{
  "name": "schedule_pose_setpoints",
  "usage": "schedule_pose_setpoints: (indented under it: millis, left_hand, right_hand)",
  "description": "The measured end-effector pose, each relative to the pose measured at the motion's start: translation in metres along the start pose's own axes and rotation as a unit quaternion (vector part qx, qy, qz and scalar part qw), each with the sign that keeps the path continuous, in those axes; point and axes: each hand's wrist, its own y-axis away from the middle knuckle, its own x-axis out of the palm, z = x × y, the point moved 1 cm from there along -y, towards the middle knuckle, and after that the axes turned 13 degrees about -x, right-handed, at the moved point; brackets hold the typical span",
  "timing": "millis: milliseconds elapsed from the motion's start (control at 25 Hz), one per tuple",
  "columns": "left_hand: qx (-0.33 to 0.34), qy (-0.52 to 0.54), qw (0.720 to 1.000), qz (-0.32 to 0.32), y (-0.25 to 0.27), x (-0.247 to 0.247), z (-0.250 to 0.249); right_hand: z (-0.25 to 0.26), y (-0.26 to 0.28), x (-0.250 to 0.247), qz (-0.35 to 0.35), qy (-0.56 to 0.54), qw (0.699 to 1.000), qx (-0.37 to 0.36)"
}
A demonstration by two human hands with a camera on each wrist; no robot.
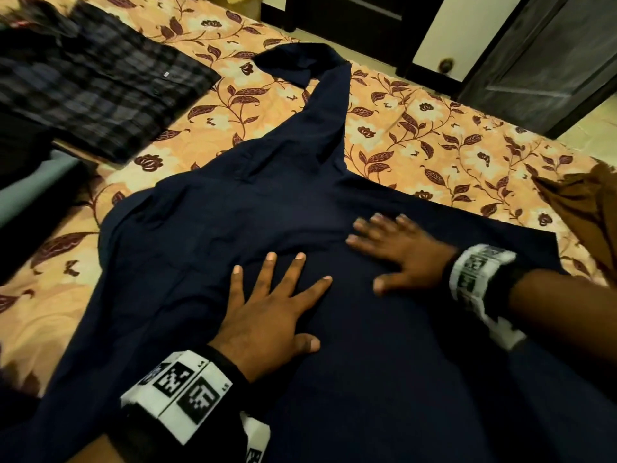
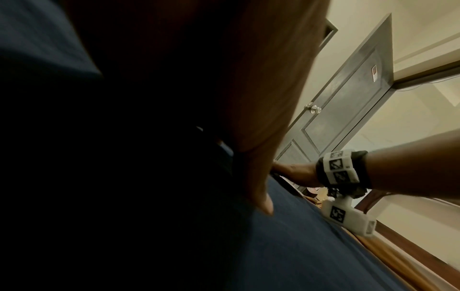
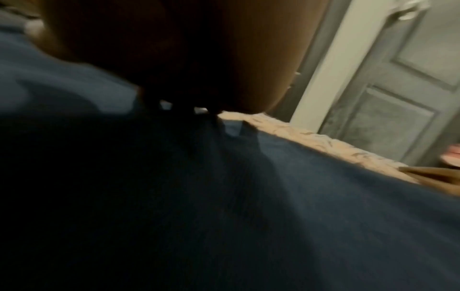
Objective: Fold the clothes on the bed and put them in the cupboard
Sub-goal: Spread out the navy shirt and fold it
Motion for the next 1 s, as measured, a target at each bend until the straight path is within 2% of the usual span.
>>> schedule_pose_setpoints:
  millis: [80,120,160,240,320,360,400,440,520,560,600,640,720,760,800,840,880,920,960,1000]
  left_hand:
    - [0.004,0.014,1.000,-0.003,0.003,0.000,-0.001]
    - [0.006,0.018,1.000,-0.008,0.003,-0.001,-0.002]
    - [0.006,0.016,1.000,-0.011,0.003,-0.003,-0.002]
    - [0.001,0.003,1.000,-0.016,0.003,-0.005,0.000]
    - [-0.002,0.002,1.000,-0.015,0.003,-0.003,0.002]
    - [0.000,0.006,1.000,-0.007,0.002,-0.003,0.002]
    - [0.001,0.012,1.000,0.002,0.002,-0.002,0.002]
    - [0.002,0.024,1.000,0.007,0.001,-0.002,0.002]
    - [-0.001,0.045,0.999,0.003,-0.001,-0.001,0.003]
    - [0.001,0.046,0.999,0.000,-0.001,-0.002,0.004]
    - [0.005,0.044,0.999,0.004,0.001,-0.003,0.002]
    - [0.007,0.042,0.999,0.007,0.003,-0.004,0.000]
    - [0.016,0.042,0.999,0.016,0.005,-0.012,0.000]
    - [0.029,0.056,0.998,0.015,0.006,-0.020,0.004]
    - [0.045,0.094,0.995,0.010,0.004,-0.030,0.012]
    - [0.055,0.154,0.986,0.014,0.004,-0.039,0.024]
    - [0.056,0.205,0.977,0.025,0.003,-0.046,0.036]
    - [0.057,0.228,0.971,0.032,0.003,-0.050,0.046]
    - [0.058,0.215,0.974,0.041,0.004,-0.049,0.052]
    - [0.063,0.194,0.978,0.048,0.005,-0.046,0.054]
  right_hand:
    - [-0.053,0.009,-0.026,-0.067,-0.052,0.981,0.174]
    - [-0.066,0.011,-0.036,-0.094,-0.043,0.972,0.209]
    - [-0.063,0.006,-0.043,-0.107,-0.027,0.975,0.192]
    - [-0.027,-0.021,-0.041,-0.073,0.029,0.996,0.046]
    - [0.005,-0.048,-0.032,-0.037,0.053,0.993,-0.100]
    - [0.003,-0.061,-0.033,-0.025,0.050,0.992,-0.116]
    - [-0.009,-0.072,-0.040,-0.042,0.029,0.996,-0.071]
    - [-0.026,-0.079,-0.049,-0.076,-0.012,0.997,0.023]
    - [-0.055,-0.082,-0.072,-0.084,-0.046,0.976,0.194]
    - [-0.057,-0.082,-0.082,-0.088,-0.024,0.971,0.221]
    - [-0.048,-0.083,-0.088,-0.103,0.013,0.974,0.203]
    - [-0.027,-0.086,-0.092,-0.125,0.050,0.980,0.150]
    - [0.028,-0.094,-0.085,-0.140,0.065,0.988,-0.015]
    - [0.044,-0.099,-0.077,-0.116,0.063,0.986,-0.097]
    - [0.052,-0.104,-0.069,-0.069,0.062,0.987,-0.134]
    - [0.048,-0.112,-0.066,-0.039,0.069,0.989,-0.124]
    - [0.034,-0.120,-0.067,-0.046,0.064,0.995,-0.064]
    - [0.015,-0.127,-0.076,-0.066,0.043,0.996,0.027]
    - [-0.002,-0.129,-0.088,-0.084,0.010,0.990,0.110]
    - [-0.013,-0.127,-0.101,-0.103,-0.015,0.981,0.161]
